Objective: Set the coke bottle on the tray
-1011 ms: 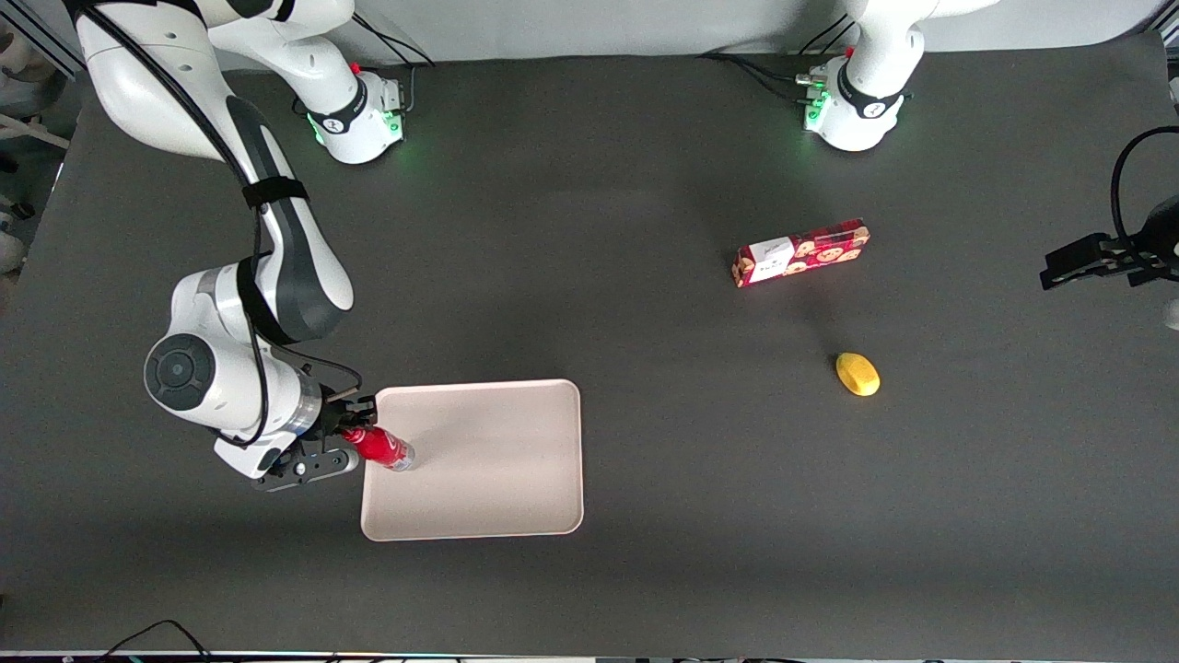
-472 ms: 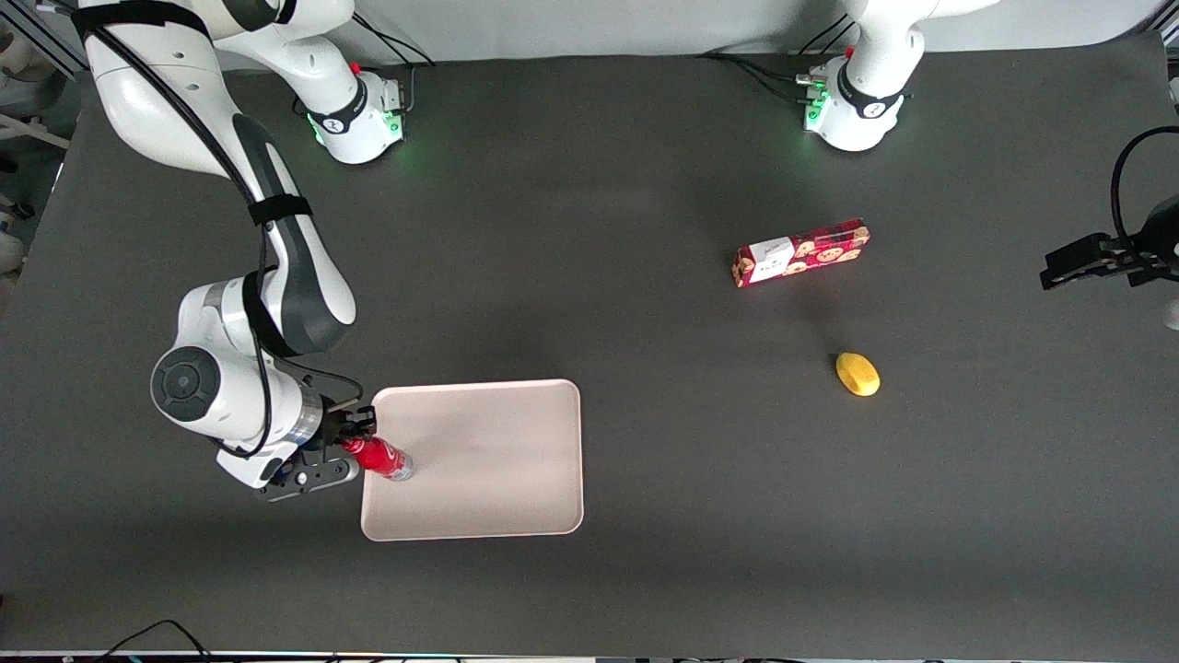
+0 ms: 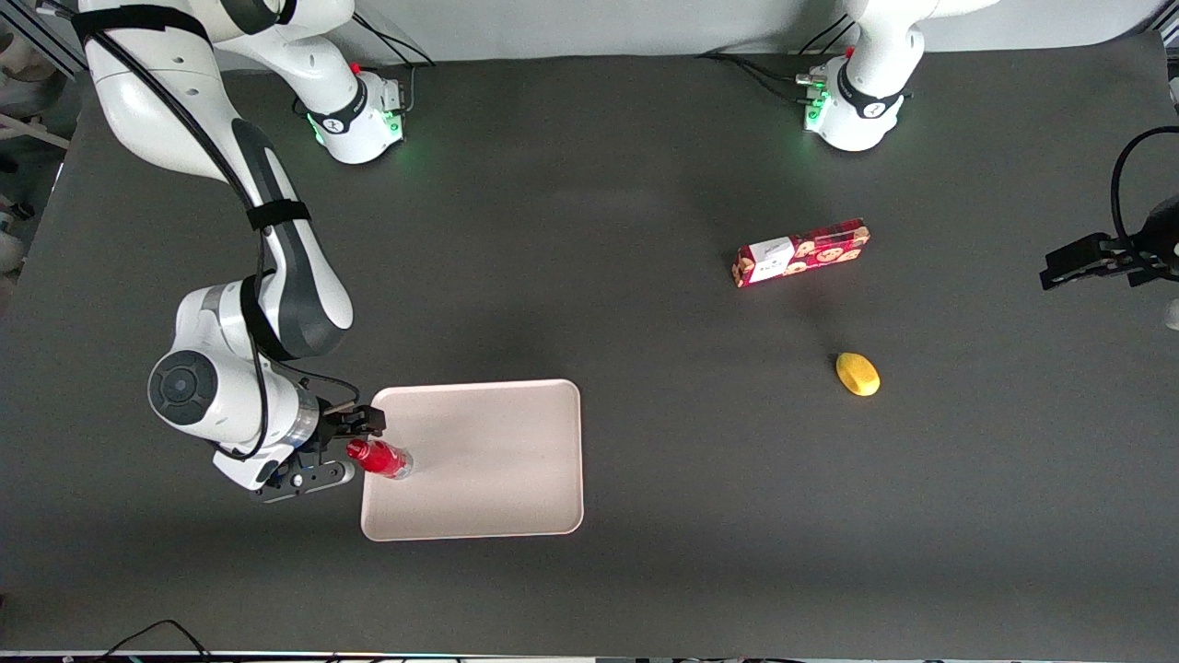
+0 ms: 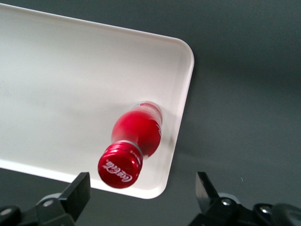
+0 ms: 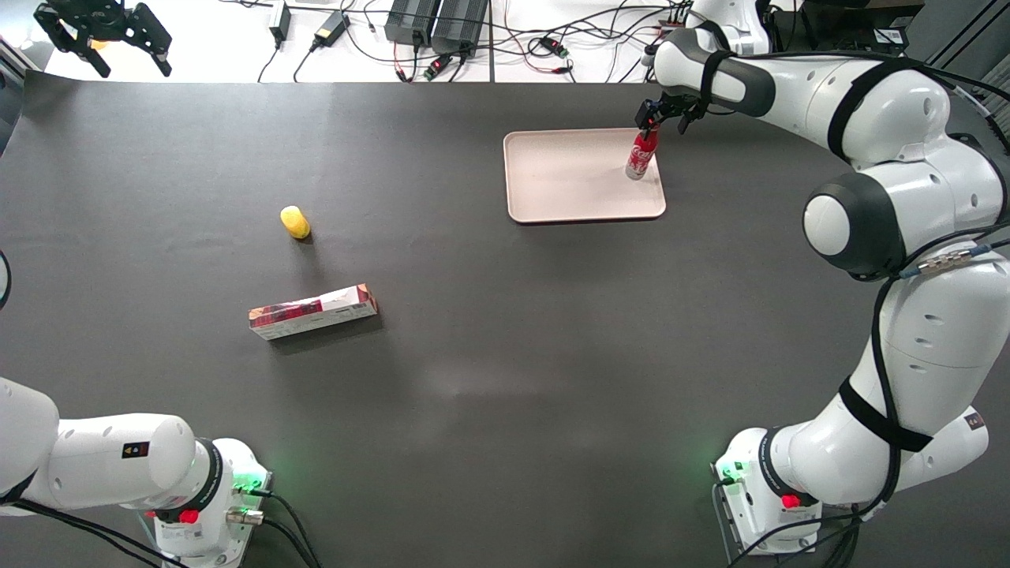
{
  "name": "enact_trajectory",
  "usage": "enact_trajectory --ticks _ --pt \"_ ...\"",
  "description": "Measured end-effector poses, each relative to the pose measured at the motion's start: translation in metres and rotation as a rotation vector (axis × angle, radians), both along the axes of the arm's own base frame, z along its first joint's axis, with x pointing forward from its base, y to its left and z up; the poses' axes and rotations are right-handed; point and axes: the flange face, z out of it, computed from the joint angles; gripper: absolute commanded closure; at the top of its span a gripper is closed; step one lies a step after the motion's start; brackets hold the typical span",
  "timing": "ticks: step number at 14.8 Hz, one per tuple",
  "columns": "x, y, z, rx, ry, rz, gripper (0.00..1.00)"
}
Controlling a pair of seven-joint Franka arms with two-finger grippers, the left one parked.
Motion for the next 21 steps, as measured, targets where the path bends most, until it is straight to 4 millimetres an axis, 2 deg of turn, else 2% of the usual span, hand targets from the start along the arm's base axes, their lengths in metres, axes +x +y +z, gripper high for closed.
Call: enact_trajectory --ticks 3,5,7,10,12,13,16,17,19,21 --pt "0.001 0.002 0.002 0.001 -0.005 0.002 0.0" --pt "0.004 0.004 0.011 0.005 -0.022 0.005 0.0" --pt "0.007 0.003 0.031 0.011 -0.055 0.002 0.0" --pt "0.007 -0.026 0.077 0.003 -0.09 -0.037 0.0" --pt "-0.009 -0.04 0.118 0.003 -0.038 -0.053 0.0" --pt "-0.022 -0.042 0.146 0.007 -0.022 -0.063 0.0" --pt "-0.074 -0.044 0.231 0.032 -0.035 -0.094 0.0" --pt "-0.094 -0.046 0.248 0.04 -0.043 -0.113 0.0" --pt "-0.126 -0.055 0.265 0.051 -0.051 -0.164 0.0" --pt "-0.137 -0.078 0.267 0.053 -0.048 -0.22 0.0"
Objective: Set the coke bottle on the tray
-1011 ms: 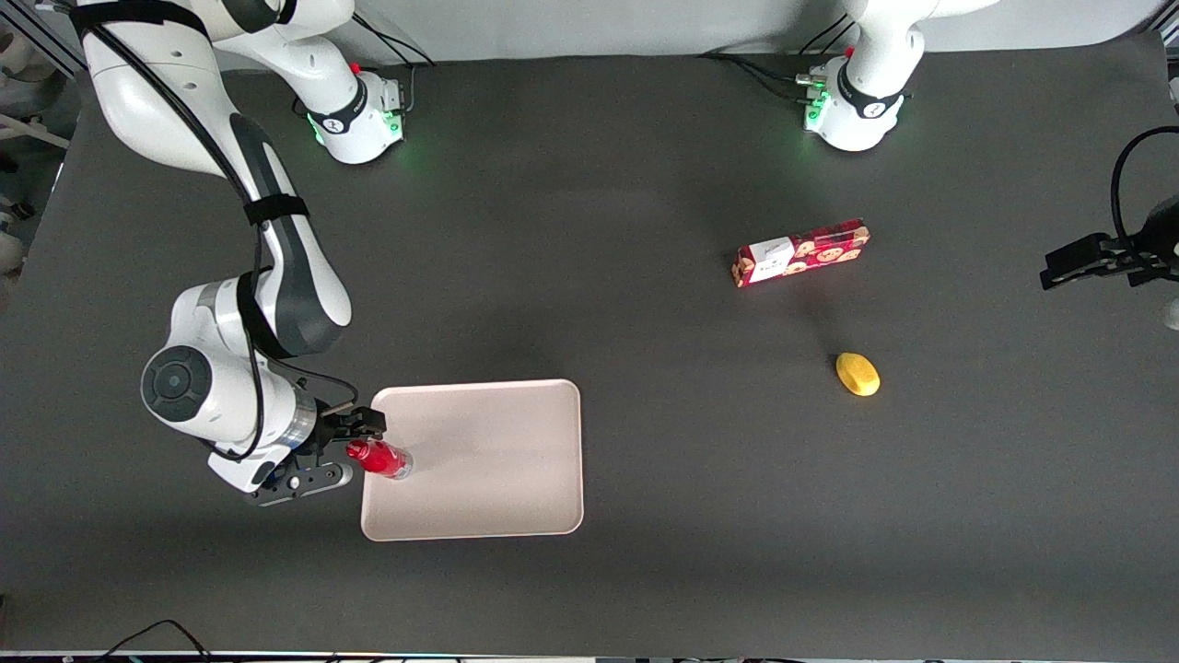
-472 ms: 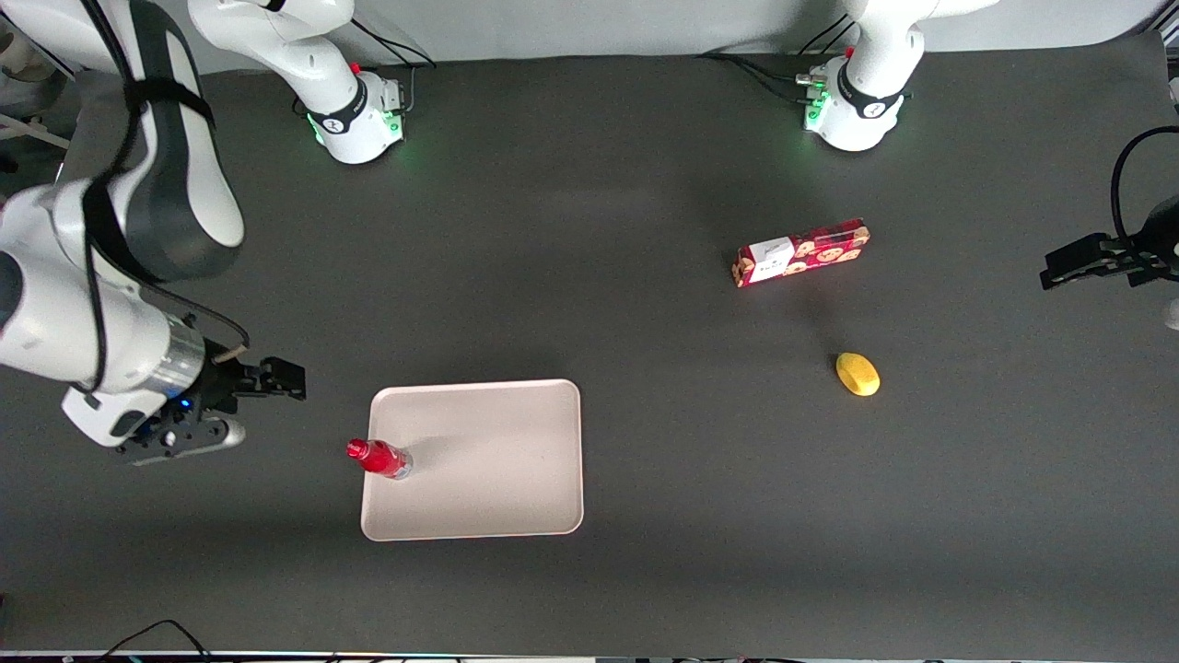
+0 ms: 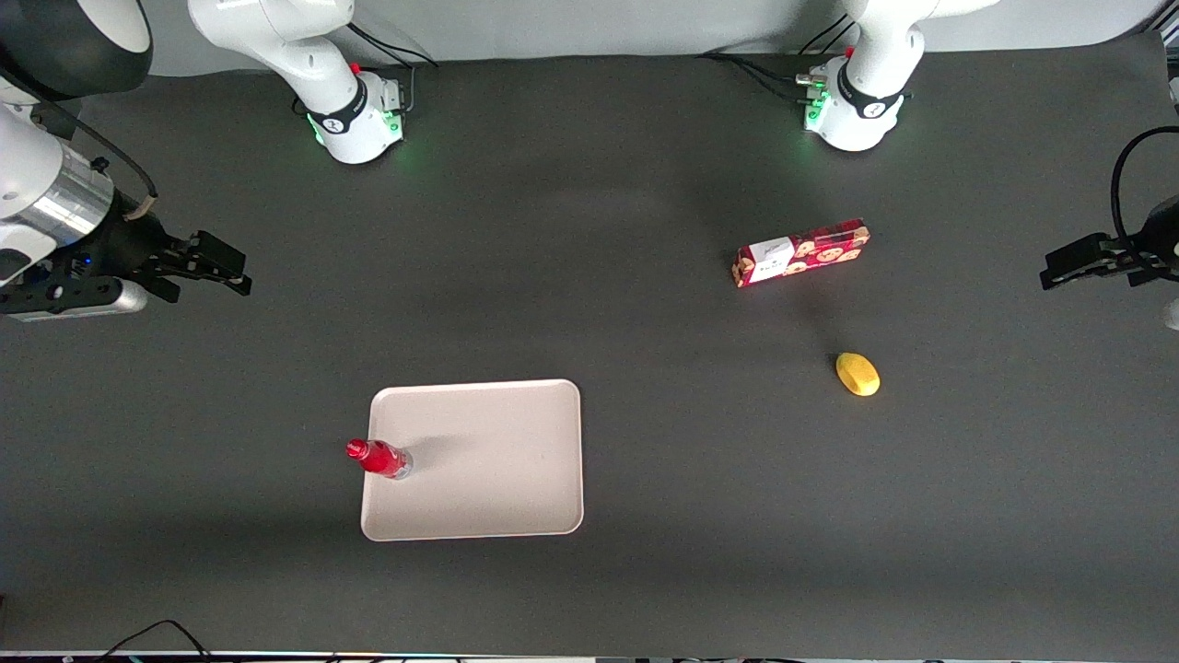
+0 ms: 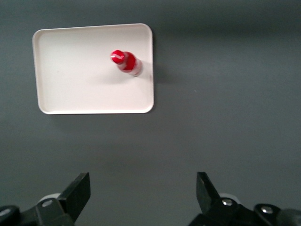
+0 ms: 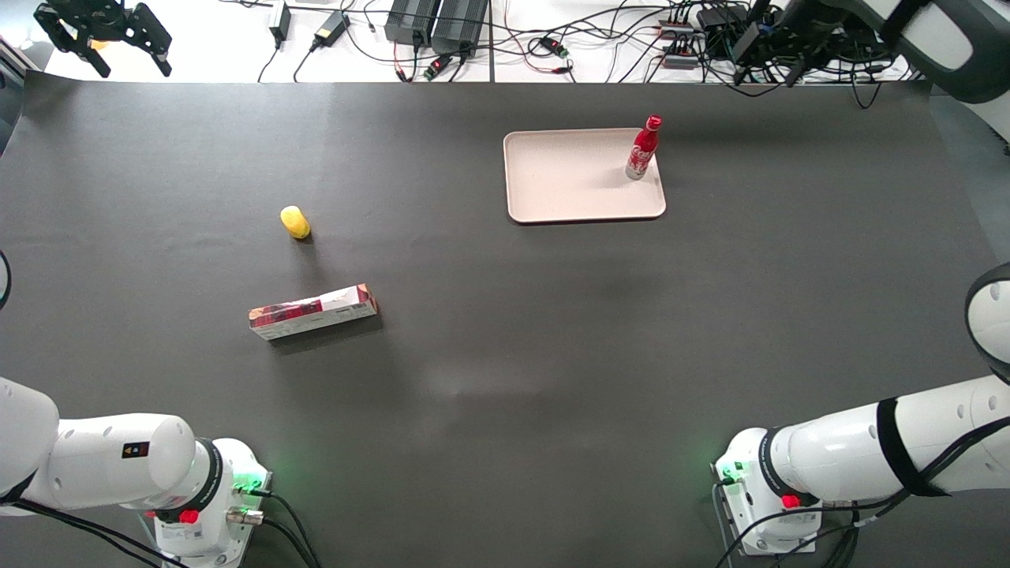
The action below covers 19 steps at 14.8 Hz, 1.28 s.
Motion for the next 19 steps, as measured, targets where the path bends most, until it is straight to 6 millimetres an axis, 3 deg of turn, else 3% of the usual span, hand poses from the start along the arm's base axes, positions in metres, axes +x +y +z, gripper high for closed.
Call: enact_trajectory --ticks 8,10,15,19 --pt "0.017 -0.117 -0.034 -0.013 0.033 -0.212 0.0" --pt "0.02 -0.121 -0.033 -0.027 0.027 -0.215 0.0" --pt "0.023 -0.109 -0.008 -0.043 -0.021 -0.188 0.0" --pt "0.002 -0.092 0.017 -0.04 -0.03 -0.161 0.0"
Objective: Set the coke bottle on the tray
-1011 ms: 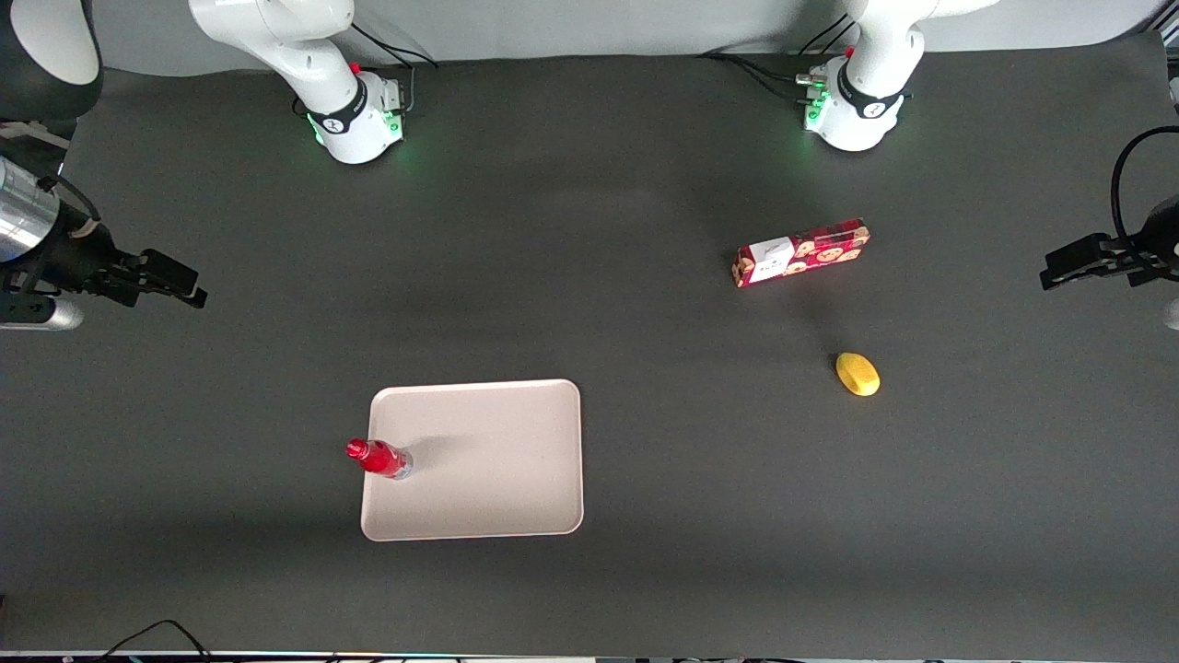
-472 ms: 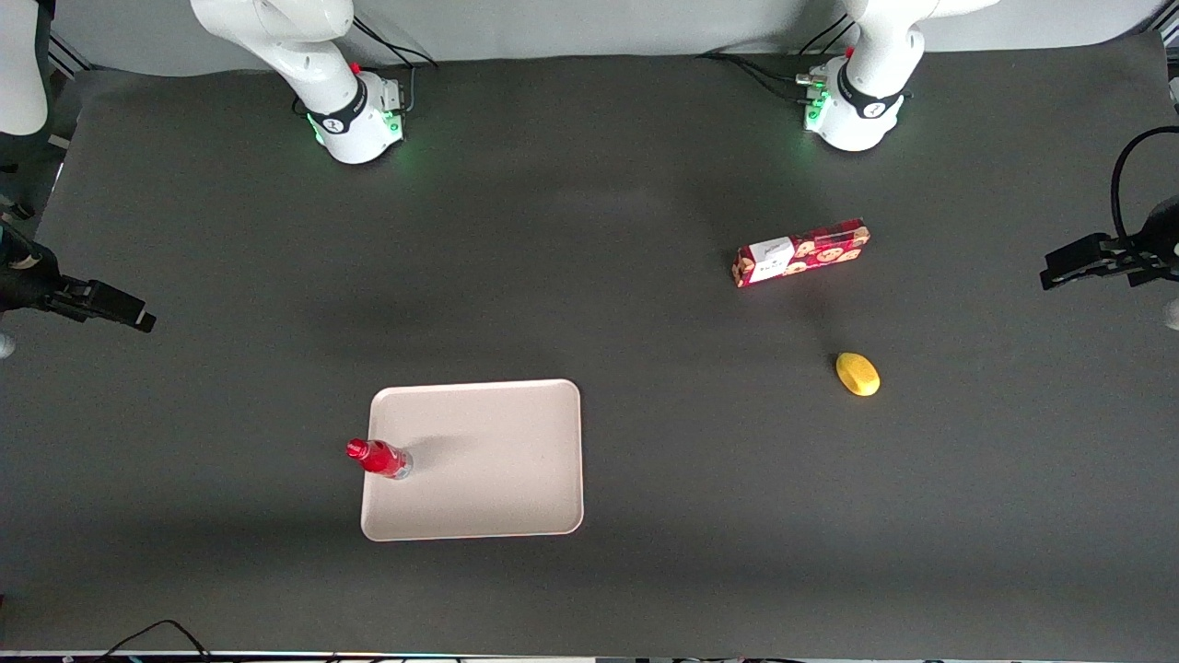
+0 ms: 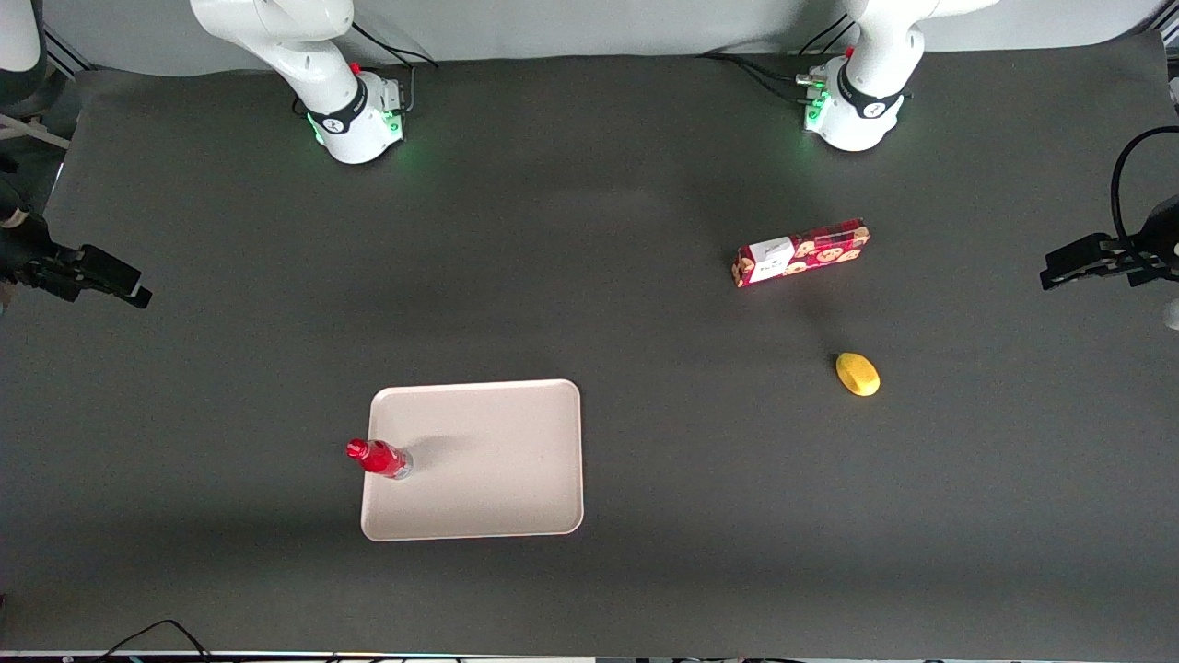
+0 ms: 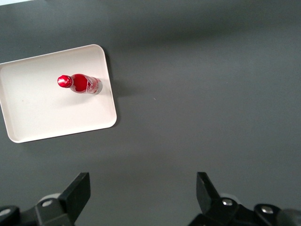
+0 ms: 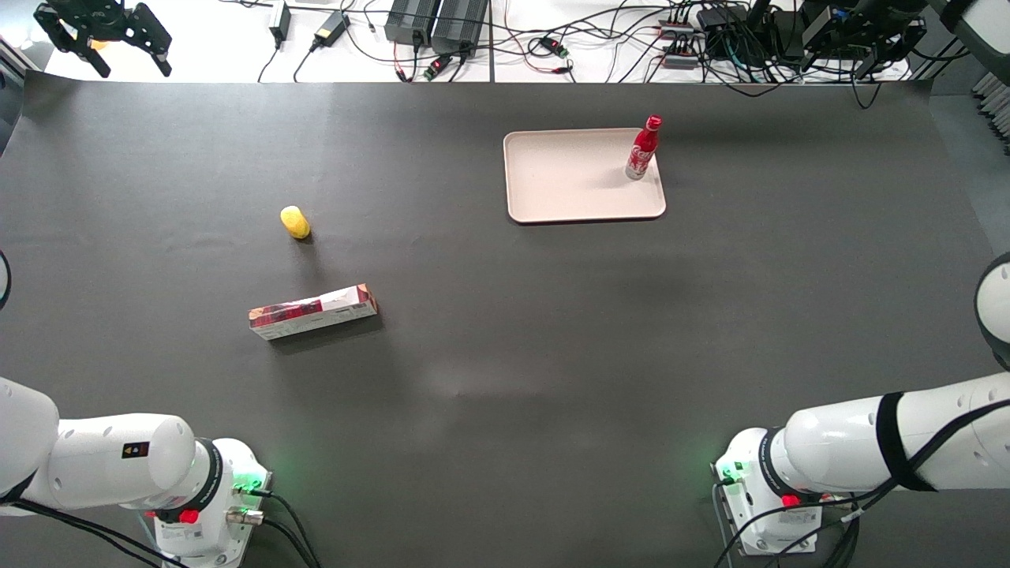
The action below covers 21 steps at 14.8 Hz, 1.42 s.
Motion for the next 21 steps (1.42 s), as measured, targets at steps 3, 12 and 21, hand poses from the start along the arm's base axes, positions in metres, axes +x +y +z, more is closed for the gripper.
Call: enact_trajectory --ticks 3,12,21 --pt "-0.0088 -0.0032 0.0053 0.001 -0.007 -0.006 0.0" --pt "-0.0121 -0.0058 0.0102 0.002 0.008 -0.01 0.0" --pt "-0.0134 -0.0077 0.0104 0.003 0.017 -0.014 0.0"
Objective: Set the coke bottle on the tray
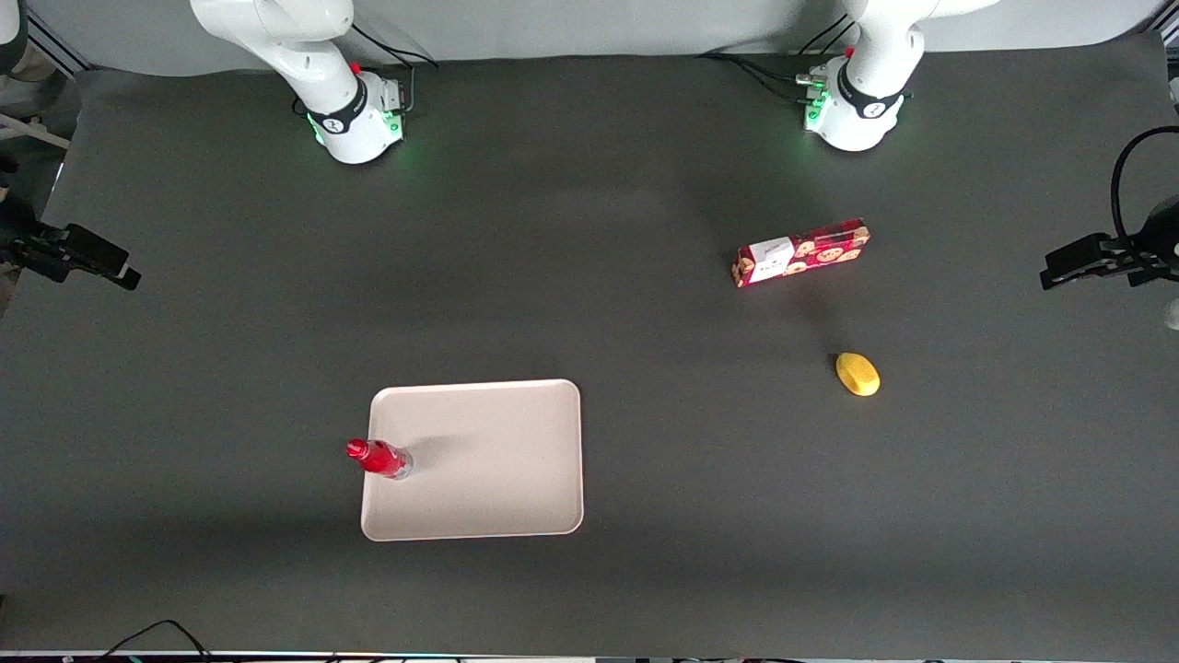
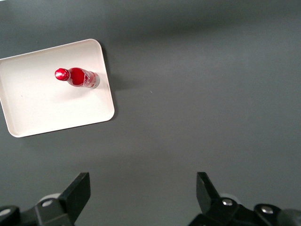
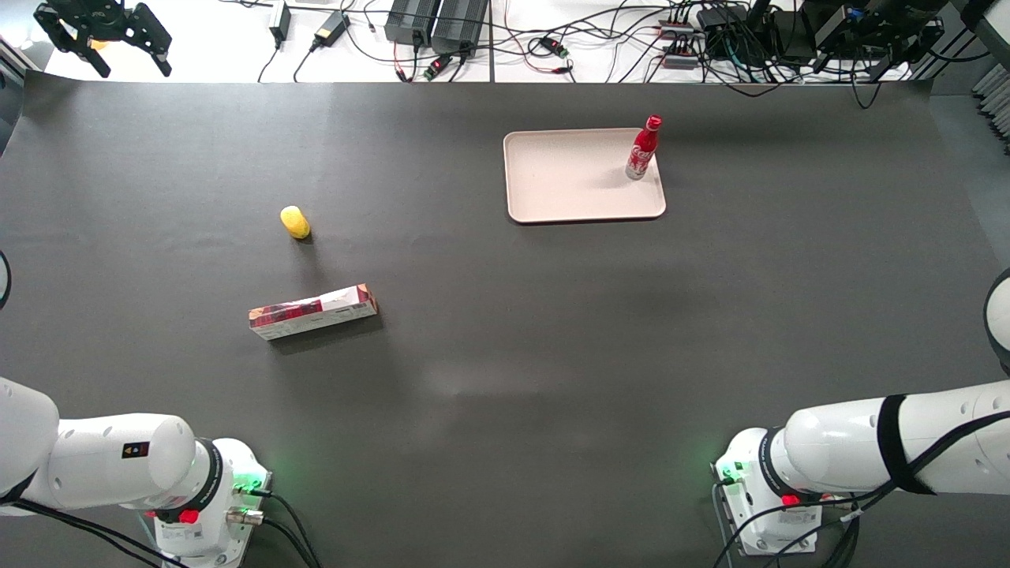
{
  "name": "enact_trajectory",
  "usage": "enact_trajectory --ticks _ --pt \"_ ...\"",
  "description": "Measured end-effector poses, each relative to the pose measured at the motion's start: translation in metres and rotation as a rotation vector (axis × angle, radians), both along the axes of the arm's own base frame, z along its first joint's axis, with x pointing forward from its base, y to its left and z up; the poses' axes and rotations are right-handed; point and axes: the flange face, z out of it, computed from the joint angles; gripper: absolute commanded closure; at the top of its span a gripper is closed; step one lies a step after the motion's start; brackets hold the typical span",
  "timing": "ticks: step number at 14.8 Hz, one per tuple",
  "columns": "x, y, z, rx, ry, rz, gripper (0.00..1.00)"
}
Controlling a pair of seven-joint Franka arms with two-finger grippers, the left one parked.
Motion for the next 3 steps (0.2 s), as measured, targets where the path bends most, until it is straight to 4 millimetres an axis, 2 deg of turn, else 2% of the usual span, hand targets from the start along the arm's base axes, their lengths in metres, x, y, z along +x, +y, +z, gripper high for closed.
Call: enact_trajectory --ticks 3 --pt "-0.0005 -0.0003 -0.0005 0.0 0.005 -0.001 0.0"
